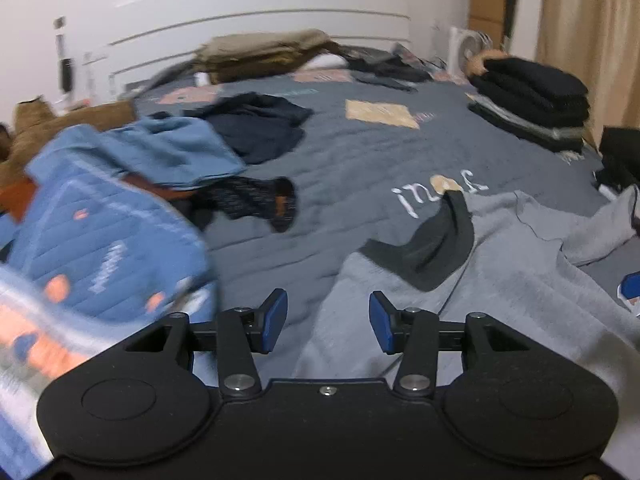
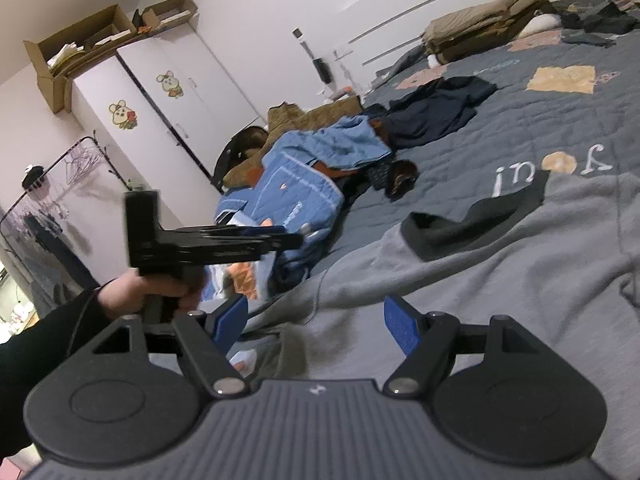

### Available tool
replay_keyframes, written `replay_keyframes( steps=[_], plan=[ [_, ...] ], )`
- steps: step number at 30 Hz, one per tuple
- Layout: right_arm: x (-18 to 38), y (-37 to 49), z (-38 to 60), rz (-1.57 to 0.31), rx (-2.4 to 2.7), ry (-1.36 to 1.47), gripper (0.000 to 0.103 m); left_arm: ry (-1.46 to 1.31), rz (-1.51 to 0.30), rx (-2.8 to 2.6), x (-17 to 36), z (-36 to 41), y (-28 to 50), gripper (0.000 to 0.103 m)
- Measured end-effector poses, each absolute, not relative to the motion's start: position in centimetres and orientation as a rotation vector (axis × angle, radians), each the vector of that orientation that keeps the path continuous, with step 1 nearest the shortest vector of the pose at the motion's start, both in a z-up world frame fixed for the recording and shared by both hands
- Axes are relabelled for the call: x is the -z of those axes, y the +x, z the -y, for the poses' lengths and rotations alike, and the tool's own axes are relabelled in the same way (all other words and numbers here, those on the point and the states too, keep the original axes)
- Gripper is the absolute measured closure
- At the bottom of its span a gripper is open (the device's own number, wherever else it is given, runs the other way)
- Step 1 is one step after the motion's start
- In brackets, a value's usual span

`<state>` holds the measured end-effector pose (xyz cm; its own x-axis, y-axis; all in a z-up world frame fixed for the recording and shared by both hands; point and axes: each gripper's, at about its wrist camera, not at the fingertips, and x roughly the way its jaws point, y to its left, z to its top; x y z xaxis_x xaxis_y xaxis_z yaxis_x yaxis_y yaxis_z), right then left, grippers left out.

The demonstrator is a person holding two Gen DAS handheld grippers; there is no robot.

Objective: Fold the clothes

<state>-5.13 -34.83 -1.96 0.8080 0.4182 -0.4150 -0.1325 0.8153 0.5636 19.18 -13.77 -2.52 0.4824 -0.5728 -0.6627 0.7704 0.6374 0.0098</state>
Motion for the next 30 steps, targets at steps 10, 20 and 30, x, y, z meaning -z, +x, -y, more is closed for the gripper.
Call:
replay_keyframes(
  steps=[10,20,30],
  plan=[
    [2.7,-5.2,38.4,-0.548,-0.239,0.575,0.029,0.398,-0.744,0.905,7.1,20.5,22.2,0.043],
    [3.8,-4.7,38.9,-0.574,-0.235,0.598,0.029,0.455,-0.824,0.964,10.8,23.4,25.0,0.071],
    [4.0,-4.9,39.3,-0.572,-0.232,0.61,0.029,0.337,-0.645,0.839,7.9,21.2,27.3,0.093]
  ],
)
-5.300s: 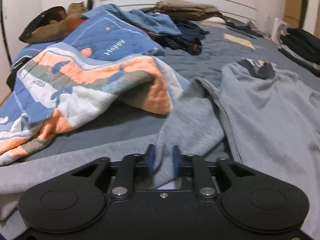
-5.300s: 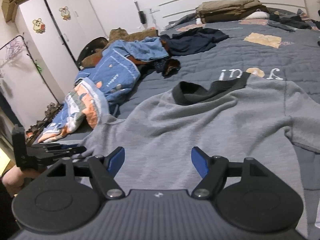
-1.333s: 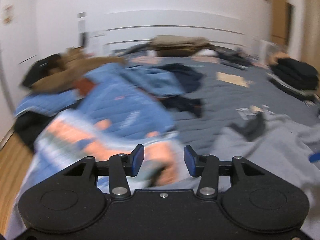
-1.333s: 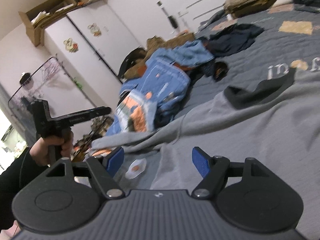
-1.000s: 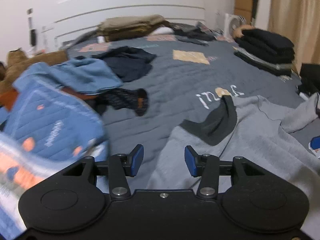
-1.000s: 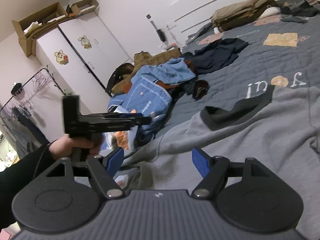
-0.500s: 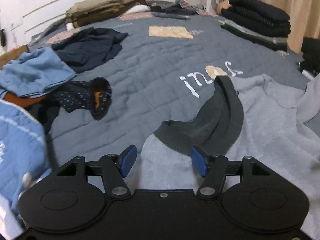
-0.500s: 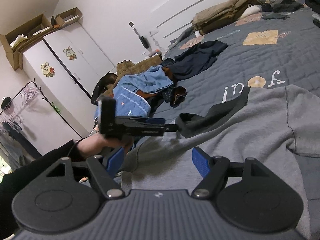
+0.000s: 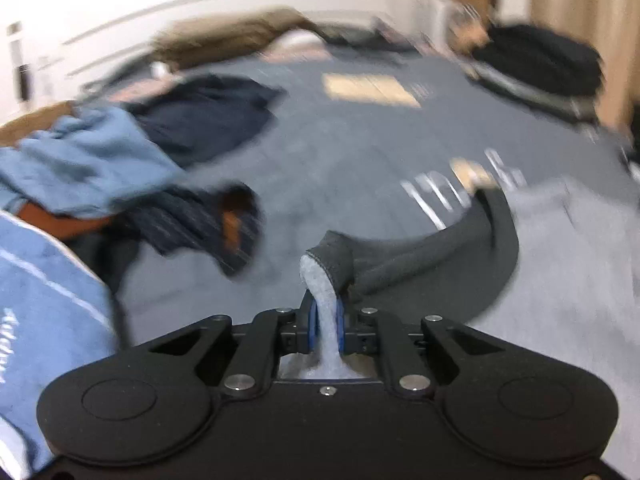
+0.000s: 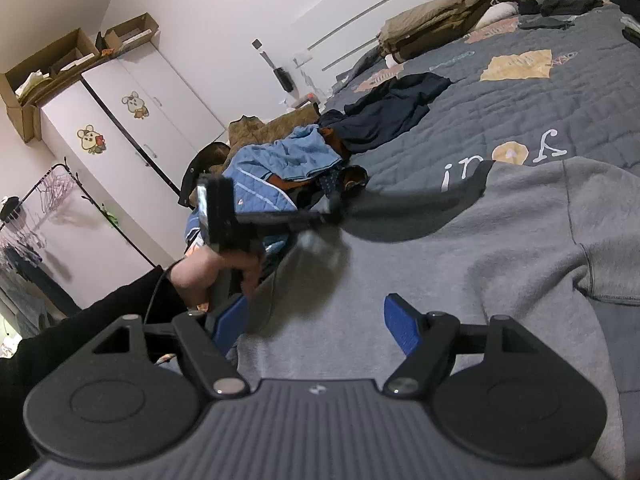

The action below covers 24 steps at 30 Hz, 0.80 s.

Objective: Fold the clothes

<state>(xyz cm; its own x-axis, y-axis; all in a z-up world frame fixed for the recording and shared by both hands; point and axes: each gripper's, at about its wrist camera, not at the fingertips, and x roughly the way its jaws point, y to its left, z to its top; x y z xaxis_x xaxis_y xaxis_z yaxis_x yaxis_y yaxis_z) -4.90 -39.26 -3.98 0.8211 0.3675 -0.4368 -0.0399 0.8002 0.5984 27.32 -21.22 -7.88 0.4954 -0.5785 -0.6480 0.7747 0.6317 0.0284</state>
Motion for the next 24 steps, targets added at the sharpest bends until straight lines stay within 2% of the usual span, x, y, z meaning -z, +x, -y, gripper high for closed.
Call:
replay_keyframes(
  steps=[4,7,9,11,18,20,24],
  plan=[
    [4.1,-4.9,39.4,-0.569,-0.226,0.611,0.029,0.356,-0.674,0.78,8.0,22.4,28.3,0.093],
    [4.3,-4.9,39.5,-0.569,-0.214,0.612,0.029,0.356,-0.773,0.705,9.5,23.3,29.2,0.083],
    [4.4,-4.8,39.9,-0.572,-0.205,0.607,0.029,0.328,-0.757,0.696,9.3,22.8,28.7,0.076],
    [4.6,-4.8,40.3,-0.575,-0.181,0.597,0.029,0.283,-0.725,0.696,8.5,21.7,27.9,0.062],
    [4.2,-4.7,42.9,-0.569,-0.074,0.489,0.029,0.298,-0.682,0.774,6.1,19.1,25.2,0.058],
    [3.7,-3.7,44.2,-0.582,-0.05,0.44,0.029,0.316,-0.686,0.784,6.0,18.9,25.1,0.054],
    [3.1,-0.6,47.1,-0.631,-0.019,0.315,0.029,0.353,-0.695,0.804,5.8,18.4,24.9,0.053]
  ],
)
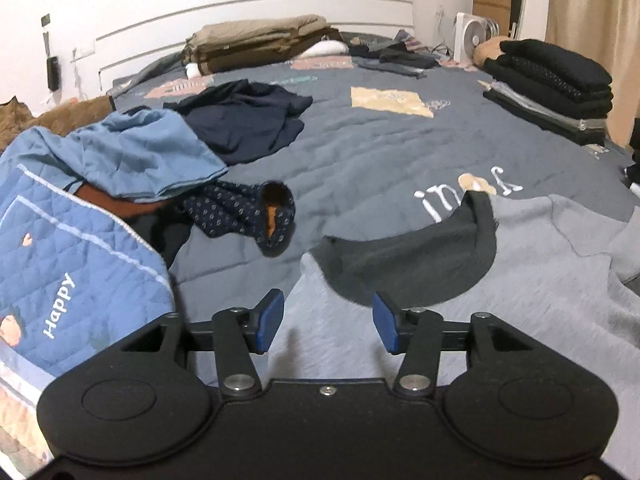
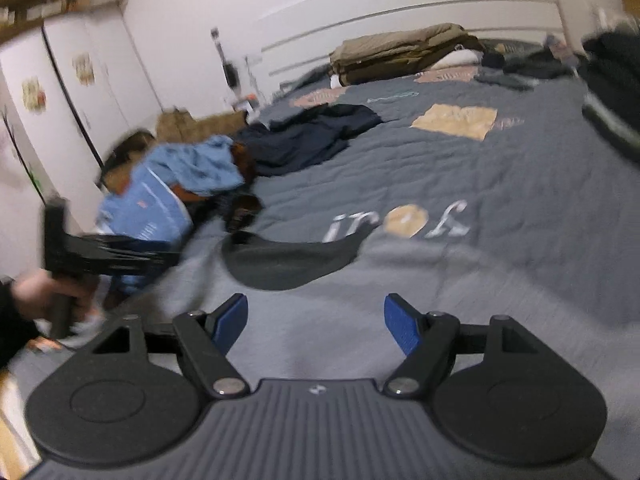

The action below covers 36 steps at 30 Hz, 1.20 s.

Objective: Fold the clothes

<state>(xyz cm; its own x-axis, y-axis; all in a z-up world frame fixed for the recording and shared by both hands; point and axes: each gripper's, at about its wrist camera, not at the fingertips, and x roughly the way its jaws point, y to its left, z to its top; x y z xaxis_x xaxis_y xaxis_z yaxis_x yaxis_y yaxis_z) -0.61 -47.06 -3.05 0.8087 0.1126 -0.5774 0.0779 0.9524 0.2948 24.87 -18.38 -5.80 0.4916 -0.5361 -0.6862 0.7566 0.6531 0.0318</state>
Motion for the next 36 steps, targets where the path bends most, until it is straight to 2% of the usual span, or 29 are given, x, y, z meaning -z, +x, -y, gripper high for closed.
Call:
replay_keyframes(
  steps=[12,26,28,32,33,36],
  plan=[
    [6.2,11.3,52.3,-0.764,-0.022,0.172,0.029,0.387,-0.73,0.836,7.3,19.9,26.8,0.051],
    [11.1,19.2,49.8,-0.89,-0.156,-0.014,0.029,0.407,-0.732,0.866,9.0,21.8,29.3,0.051],
    [12.0,19.9,50.4,-0.921,-0.149,0.051,0.037,0.394,-0.718,0.871,9.0,21.8,29.4,0.052],
    [12.4,20.0,51.5,-0.914,-0.118,0.148,0.089,0.368,-0.689,0.88,8.9,21.7,29.6,0.091],
    [12.3,20.0,51.7,-0.905,-0.111,0.165,0.093,0.362,-0.682,0.883,8.9,21.7,29.7,0.093],
    [11.8,20.0,52.0,-0.864,-0.089,0.186,0.096,0.343,-0.661,0.89,8.9,21.7,29.8,0.094]
  ],
)
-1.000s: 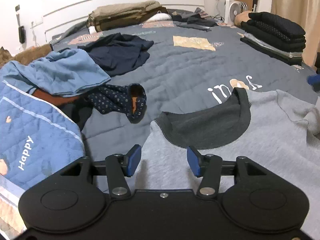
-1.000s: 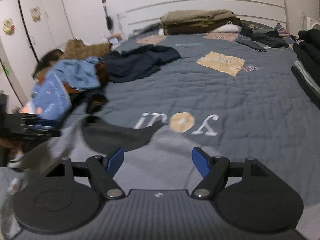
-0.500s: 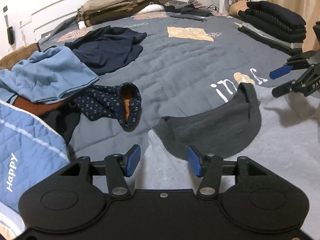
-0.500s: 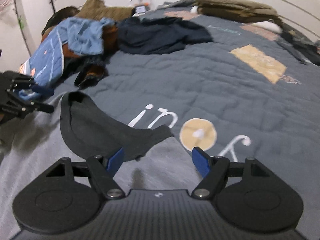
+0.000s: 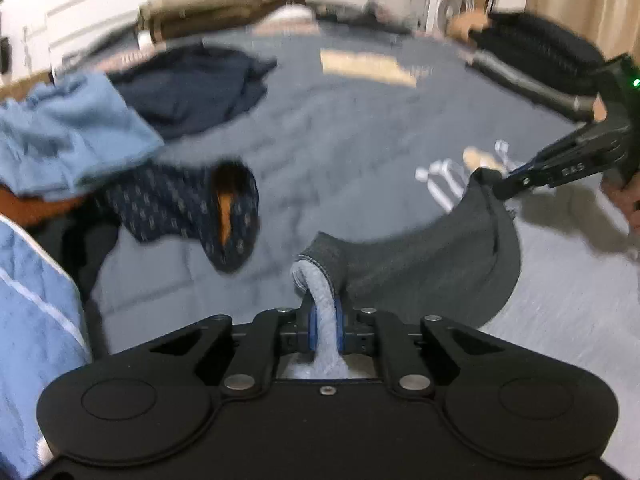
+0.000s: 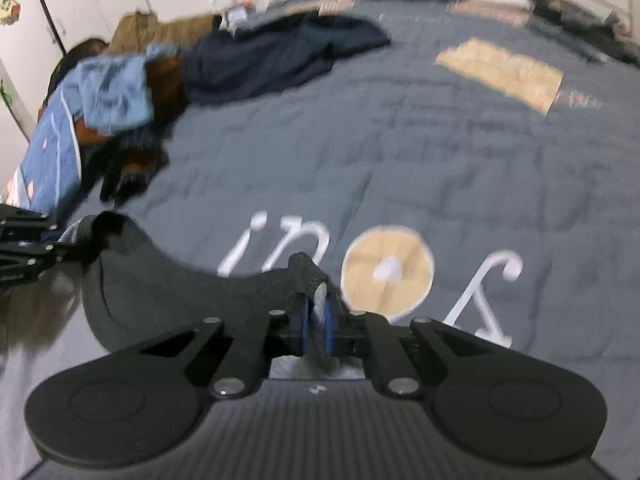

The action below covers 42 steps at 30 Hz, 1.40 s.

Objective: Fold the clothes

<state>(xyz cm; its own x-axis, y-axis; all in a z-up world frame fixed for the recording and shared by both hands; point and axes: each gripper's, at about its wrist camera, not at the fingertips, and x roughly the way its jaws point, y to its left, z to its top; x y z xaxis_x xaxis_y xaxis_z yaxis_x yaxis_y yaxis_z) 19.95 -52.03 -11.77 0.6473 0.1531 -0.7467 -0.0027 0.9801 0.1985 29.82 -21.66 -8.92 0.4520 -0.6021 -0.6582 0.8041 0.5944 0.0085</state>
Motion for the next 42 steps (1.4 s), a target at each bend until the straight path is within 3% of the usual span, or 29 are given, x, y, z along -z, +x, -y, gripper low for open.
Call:
replay_keyframes(
  steps=[7,11,13,14,15,17,19,20,31,42],
  plan=[
    [7.9,21.7,51.8,-0.702,-0.056,0.096,0.097,0.303,-0.604,0.876,8.6,21.7,30.2,0.095],
    [8.7,23.1,50.9,-0.687,-0.038,-0.01,0.097,0.311,-0.648,0.831,9.2,22.6,31.2,0.093],
    [10.1,23.6,50.2,-0.713,-0.036,-0.069,0.093,0.347,-0.709,0.771,10.1,23.2,31.5,0.082],
    [10.9,24.0,49.9,-0.75,-0.016,-0.088,0.093,0.352,-0.721,0.738,10.4,23.3,31.5,0.067],
    [10.5,23.4,50.0,-0.745,-0.009,-0.078,0.091,0.343,-0.714,0.732,10.1,23.1,31.1,0.062],
    [9.7,22.0,50.1,-0.735,0.005,-0.058,0.076,0.321,-0.695,0.731,9.4,22.4,30.4,0.057],
    [8.9,20.7,50.3,-0.725,0.018,-0.038,0.05,0.303,-0.677,0.726,8.2,21.3,29.3,0.051],
    [8.5,20.1,50.4,-0.72,0.025,-0.029,0.047,0.289,-0.668,0.732,7.5,20.7,28.6,0.049],
    [2.4,5.1,47.8,-0.688,0.047,0.126,0.039,0.155,-0.616,0.798,0.7,15.1,15.4,0.042],
    [2.4,-10.2,41.7,-0.731,0.034,0.224,0.037,0.1,-0.651,0.794,1.1,11.1,3.0,0.04]
  ],
)
